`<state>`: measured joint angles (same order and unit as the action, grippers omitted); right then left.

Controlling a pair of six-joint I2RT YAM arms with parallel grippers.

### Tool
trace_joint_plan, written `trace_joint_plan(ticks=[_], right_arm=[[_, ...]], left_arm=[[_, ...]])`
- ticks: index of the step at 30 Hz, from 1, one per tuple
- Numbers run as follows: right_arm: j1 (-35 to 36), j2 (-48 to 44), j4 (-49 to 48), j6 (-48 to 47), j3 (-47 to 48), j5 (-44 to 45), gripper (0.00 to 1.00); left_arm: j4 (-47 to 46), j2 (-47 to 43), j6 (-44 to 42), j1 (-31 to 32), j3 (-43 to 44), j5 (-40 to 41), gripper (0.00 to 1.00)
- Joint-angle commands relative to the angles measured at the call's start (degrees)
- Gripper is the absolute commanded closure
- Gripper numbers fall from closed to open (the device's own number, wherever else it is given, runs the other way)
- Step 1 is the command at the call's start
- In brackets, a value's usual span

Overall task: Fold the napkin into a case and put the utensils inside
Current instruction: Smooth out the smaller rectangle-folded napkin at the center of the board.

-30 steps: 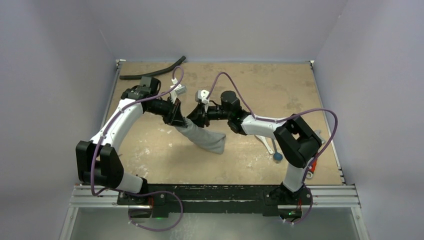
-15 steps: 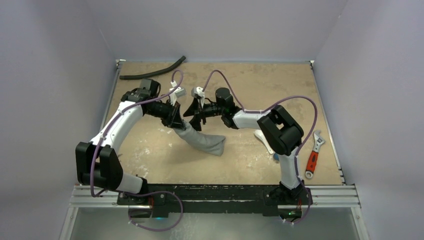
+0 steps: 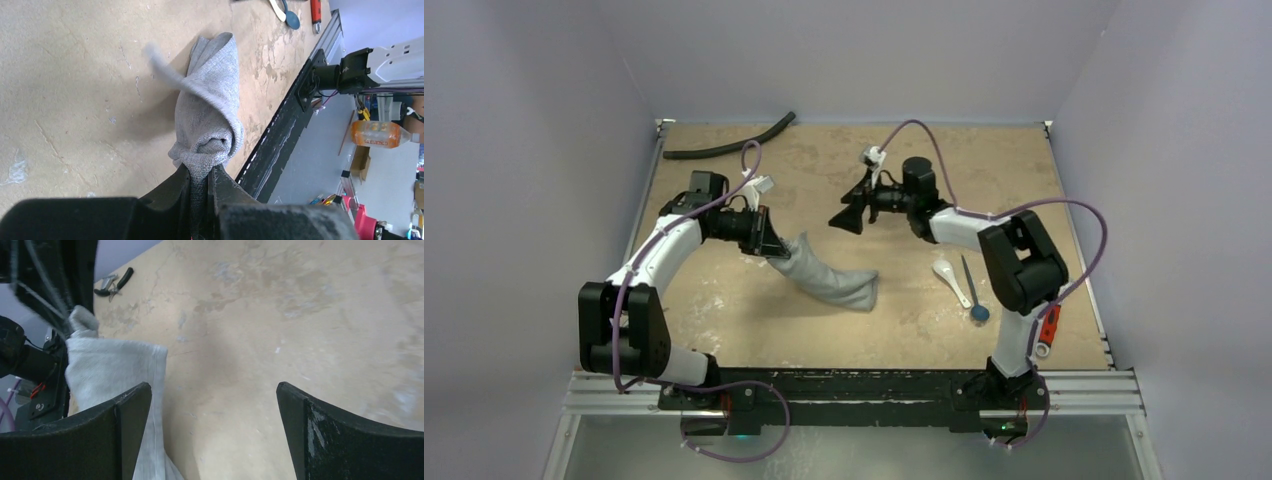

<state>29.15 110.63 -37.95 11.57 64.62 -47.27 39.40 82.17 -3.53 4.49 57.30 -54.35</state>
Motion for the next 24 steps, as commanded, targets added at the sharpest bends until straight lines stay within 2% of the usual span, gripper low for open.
trace_joint_plan(ticks=[1, 4, 8, 13, 19, 24], right_arm=[[-2.43, -4.35, -7.28, 2.11, -4.85, -11.55, 0.01], [-2.35, -3.99, -9.92, 2.45, -6.76, -14.62, 0.01], [-1.96, -7.86, -11.09, 1.1, -11.71, -14.03, 0.01], [0.89, -12.68, 1.41, -9.73, -12.16, -11.21, 0.01], [2.66, -8.96, 1.93, -11.21, -11.49, -14.54, 0.01], [3.83, -3.31, 3.56, -14.38, -7.29, -12.81, 0.01]], left_arm=[[-7.46, -1.31, 6.31, -0.95, -0.51, -3.77, 1.0], [-6.92, -1.25, 6.52, -1.34, 0.44, -3.78, 1.0], [-6.79, -1.14, 7.25, -1.83, 1.4, -4.04, 1.0], [-7.18, -1.01, 7.73, -1.98, 1.73, -4.54, 1.0], [-5.65, -1.01, 6.72, -1.97, 4.86, -5.07, 1.0], [-5.1, -1.1, 6.27, -1.98, 4.43, -5.81, 1.0]])
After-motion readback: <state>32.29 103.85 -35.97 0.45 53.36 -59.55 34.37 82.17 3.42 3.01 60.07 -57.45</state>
